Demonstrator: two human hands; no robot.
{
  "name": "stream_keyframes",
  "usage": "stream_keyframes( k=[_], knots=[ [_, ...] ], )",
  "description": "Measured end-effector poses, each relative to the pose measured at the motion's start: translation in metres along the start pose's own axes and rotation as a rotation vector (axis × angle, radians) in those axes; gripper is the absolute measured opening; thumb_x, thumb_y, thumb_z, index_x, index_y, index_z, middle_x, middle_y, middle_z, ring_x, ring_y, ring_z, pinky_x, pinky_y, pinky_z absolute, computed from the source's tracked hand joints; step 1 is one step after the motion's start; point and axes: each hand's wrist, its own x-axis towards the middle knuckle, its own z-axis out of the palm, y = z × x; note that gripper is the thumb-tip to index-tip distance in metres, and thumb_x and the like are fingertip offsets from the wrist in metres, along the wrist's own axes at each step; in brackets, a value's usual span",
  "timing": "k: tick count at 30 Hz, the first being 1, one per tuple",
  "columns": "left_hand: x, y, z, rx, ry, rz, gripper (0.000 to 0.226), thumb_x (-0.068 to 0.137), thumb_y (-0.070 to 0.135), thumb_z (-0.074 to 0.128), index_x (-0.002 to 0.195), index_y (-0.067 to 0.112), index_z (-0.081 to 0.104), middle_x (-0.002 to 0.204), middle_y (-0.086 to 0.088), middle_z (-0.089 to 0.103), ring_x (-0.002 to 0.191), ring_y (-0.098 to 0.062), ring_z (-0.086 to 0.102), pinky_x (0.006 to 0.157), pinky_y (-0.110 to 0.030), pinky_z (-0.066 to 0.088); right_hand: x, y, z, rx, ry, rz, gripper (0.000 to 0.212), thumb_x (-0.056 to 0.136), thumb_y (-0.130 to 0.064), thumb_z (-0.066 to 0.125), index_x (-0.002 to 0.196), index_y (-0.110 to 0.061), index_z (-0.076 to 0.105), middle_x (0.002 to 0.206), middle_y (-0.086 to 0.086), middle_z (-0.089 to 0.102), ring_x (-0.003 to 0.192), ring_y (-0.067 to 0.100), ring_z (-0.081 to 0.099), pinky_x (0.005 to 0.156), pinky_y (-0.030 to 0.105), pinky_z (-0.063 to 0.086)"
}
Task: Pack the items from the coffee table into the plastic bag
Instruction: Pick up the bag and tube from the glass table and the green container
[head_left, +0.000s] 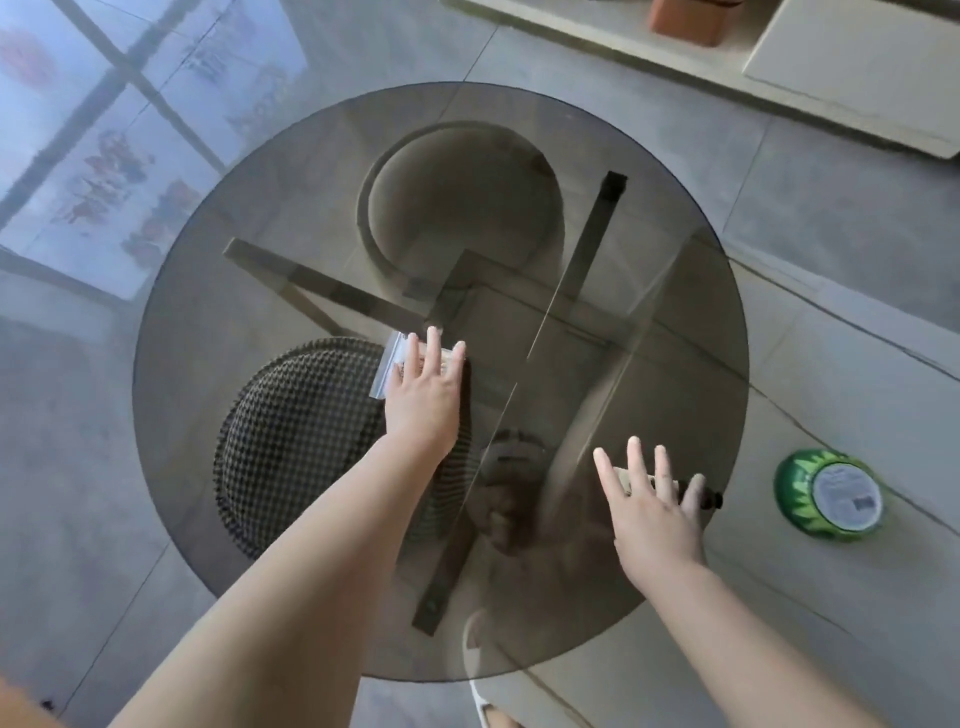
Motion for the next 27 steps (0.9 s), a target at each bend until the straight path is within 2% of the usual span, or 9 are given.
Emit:
stream_keyframes(
  k=[5,7,10,12,14,18,21,23,27],
  knots=[
    [0.019,-0.003,0.000,0.102,-0.004,-0.039,0.069,0.100,0.020,0.041,0.152,0.021,-0.004,0.159,-0.007,0.012,0.149,-0.027,0.000,0.120,-0.047,0.005,0.009,0.008,0.005,0.033,0.004,0.018,0.101,0.087,-0.018,0.064,0.149,-0.027,-0.016,0.160,0.007,-0.005,0.146,0.033,0.008,0.114,0.056,0.016],
    [0.017,-0.002,-0.003,0.153,0.026,-0.044,0.071,0.094,0.018,0.052,0.151,0.017,0.010,0.150,-0.006,0.029,0.145,-0.026,0.014,0.120,-0.045,0.010,0.008,0.010,0.004,0.056,0.020,0.009,0.101,0.087,-0.015,0.065,0.149,-0.025,-0.014,0.160,0.006,-0.003,0.147,0.032,0.009,0.115,0.052,0.018],
    [0.010,-0.001,-0.005,0.226,0.127,-0.027,0.048,0.088,0.026,0.058,0.132,0.016,0.043,0.133,-0.006,0.043,0.131,-0.026,0.034,0.116,-0.039,0.020,0.004,0.015,0.000,0.085,0.050,0.004,0.091,0.088,-0.004,0.058,0.151,-0.020,-0.005,0.160,0.003,0.001,0.147,0.028,0.010,0.116,0.045,0.022],
    [0.003,0.005,-0.005,0.161,0.144,-0.044,0.039,0.086,0.034,0.060,0.119,0.016,0.052,0.122,-0.005,0.049,0.120,-0.025,0.044,0.106,-0.036,0.029,0.003,0.018,-0.002,0.091,0.081,0.005,0.081,0.088,-0.003,0.058,0.150,-0.018,0.007,0.159,0.003,0.007,0.146,0.026,0.014,0.111,0.041,0.030],
    [-0.009,0.020,-0.004,-0.036,0.104,-0.087,0.041,0.085,0.044,0.060,0.112,0.014,0.052,0.114,-0.004,0.052,0.110,-0.026,0.054,0.094,-0.036,0.038,0.001,0.020,0.000,0.113,0.127,0.026,0.064,0.088,-0.004,0.057,0.142,-0.019,0.027,0.152,0.006,0.023,0.141,0.025,0.026,0.102,0.037,0.038],
    [-0.041,0.055,0.007,-0.790,-0.106,-0.298,0.047,0.080,0.044,0.068,0.102,0.007,0.048,0.097,-0.002,0.057,0.088,-0.021,0.060,0.074,-0.033,0.047,-0.005,0.024,0.003,0.242,0.146,0.112,0.033,0.091,-0.014,0.054,0.122,-0.022,0.046,0.120,0.001,0.051,0.114,0.023,0.049,0.083,0.032,0.046],
    [-0.065,0.079,0.018,-1.202,-0.261,-0.356,0.031,0.078,0.035,0.074,0.087,0.005,0.067,0.089,-0.009,0.073,0.081,-0.021,0.070,0.077,-0.037,0.058,-0.013,0.036,-0.004,0.761,0.091,0.285,0.034,0.092,-0.018,0.052,0.126,-0.019,0.047,0.117,0.003,0.057,0.098,0.023,0.054,0.070,0.029,0.045],
    [-0.083,0.097,0.014,-1.358,-0.352,-0.396,0.012,0.083,0.021,0.072,0.077,0.012,0.068,0.084,-0.010,0.073,0.081,-0.024,0.071,0.081,-0.037,0.058,-0.019,0.046,-0.010,1.119,0.090,0.364,0.025,0.090,-0.013,0.052,0.115,-0.014,0.050,0.108,0.009,0.059,0.084,0.022,0.051,0.057,0.027,0.039],
    [-0.101,0.132,0.001,-1.391,-0.355,-0.398,0.021,0.086,0.009,0.062,0.070,0.019,0.053,0.073,-0.001,0.062,0.075,-0.020,0.063,0.078,-0.035,0.054,-0.036,0.070,-0.028,1.422,0.189,0.347,0.007,0.084,-0.011,0.053,0.089,-0.007,0.054,0.088,0.012,0.064,0.076,0.026,0.053,0.062,0.032,0.040]
  ],
)
